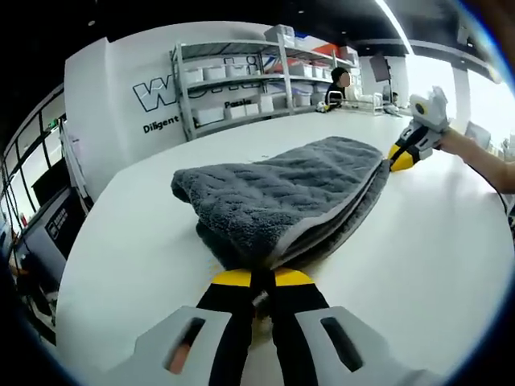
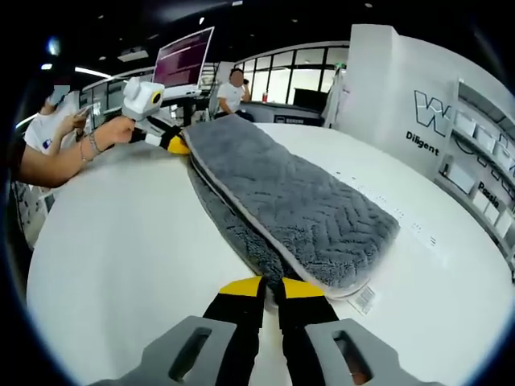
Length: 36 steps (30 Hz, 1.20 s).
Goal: Open the folded towel by lifting each exposed corner and separating the folded layers until the towel lies flat within the target outline without major curled edges
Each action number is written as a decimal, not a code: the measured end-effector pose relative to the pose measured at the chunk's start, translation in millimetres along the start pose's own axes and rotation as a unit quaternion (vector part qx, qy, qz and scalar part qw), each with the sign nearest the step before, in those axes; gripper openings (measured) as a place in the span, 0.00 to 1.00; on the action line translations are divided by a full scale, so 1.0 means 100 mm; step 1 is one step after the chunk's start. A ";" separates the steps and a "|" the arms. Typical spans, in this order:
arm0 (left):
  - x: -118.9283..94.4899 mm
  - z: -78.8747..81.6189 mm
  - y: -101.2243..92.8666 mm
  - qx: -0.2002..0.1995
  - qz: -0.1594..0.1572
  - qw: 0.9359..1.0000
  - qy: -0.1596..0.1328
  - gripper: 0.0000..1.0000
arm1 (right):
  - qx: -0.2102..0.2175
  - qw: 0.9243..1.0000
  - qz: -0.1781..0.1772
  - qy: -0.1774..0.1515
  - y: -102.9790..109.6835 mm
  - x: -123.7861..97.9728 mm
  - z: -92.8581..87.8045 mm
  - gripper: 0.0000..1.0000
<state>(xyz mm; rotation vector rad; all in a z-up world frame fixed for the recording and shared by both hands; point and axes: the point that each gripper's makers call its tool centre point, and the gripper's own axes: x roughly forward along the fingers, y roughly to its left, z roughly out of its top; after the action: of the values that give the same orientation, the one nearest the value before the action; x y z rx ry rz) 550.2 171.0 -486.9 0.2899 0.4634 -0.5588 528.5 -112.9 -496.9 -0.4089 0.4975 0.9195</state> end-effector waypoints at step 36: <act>-0.45 -0.17 -0.66 0.013 -0.056 0.998 0.020 0.05 | -0.005 0.999 0.033 0.027 0.35 -0.49 -0.27 0.04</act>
<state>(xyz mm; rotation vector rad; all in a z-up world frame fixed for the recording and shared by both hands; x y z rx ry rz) 473.5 143.5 -488.5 0.3014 0.5135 -0.6705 468.8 -139.9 -495.4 -0.4285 0.5583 0.9777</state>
